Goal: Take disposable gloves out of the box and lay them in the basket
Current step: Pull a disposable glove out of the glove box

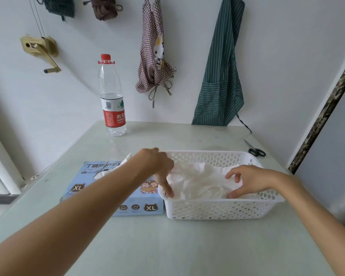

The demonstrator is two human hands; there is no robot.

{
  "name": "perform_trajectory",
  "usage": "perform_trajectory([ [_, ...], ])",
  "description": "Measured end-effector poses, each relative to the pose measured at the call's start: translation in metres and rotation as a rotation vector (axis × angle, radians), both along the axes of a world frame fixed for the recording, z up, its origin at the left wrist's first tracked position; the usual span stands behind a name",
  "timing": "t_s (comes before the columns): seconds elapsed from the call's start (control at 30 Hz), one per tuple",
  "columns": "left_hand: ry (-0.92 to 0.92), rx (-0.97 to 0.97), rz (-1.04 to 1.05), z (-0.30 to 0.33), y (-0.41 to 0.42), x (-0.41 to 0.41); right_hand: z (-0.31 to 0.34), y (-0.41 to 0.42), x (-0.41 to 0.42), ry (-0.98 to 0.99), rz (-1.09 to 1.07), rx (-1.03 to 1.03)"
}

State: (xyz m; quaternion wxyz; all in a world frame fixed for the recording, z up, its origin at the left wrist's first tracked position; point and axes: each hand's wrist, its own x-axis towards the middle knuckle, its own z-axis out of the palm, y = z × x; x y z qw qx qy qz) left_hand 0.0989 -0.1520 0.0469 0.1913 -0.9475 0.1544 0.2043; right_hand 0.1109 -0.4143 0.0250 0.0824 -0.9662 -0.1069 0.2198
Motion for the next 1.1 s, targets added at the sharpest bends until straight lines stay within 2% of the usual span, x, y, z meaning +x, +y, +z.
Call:
perform_trajectory([
  [0.1,-0.012,-0.062,0.029,0.000,-0.004,-0.008,0.011,0.010,-0.008,-0.084,-0.001,0.027],
  [0.17,-0.065,-0.213,0.063,0.001,0.010,-0.012,0.021,0.022,-0.016,-0.146,0.039,0.076],
  [0.3,-0.311,-0.585,0.052,0.004,0.055,-0.031,0.030,0.057,-0.033,-0.153,0.132,0.211],
  [0.4,-0.473,-0.714,0.154,-0.004,0.096,-0.046,0.022,0.098,-0.045,-0.272,0.178,0.314],
  [0.47,-0.444,-0.705,0.255,-0.011,0.126,-0.052,0.014,0.129,-0.051,-0.350,0.201,0.405],
  [0.53,-0.313,-0.703,0.348,-0.018,0.152,-0.054,0.006,0.159,-0.054,-0.430,0.210,0.486],
  [0.6,-0.193,-0.738,0.384,-0.021,0.166,-0.055,0.002,0.182,-0.055,-0.515,0.197,0.524],
  [0.67,-0.153,-0.791,0.382,-0.025,0.171,-0.058,-0.003,0.201,-0.054,-0.553,0.192,0.514],
  [0.9,-0.221,-0.912,0.341,-0.025,0.177,-0.059,-0.015,0.223,-0.049,-0.577,0.248,0.495],
  [1.1,-0.374,-1.085,0.206,-0.017,0.172,-0.055,-0.011,0.214,-0.040,-0.405,0.091,0.893],
])
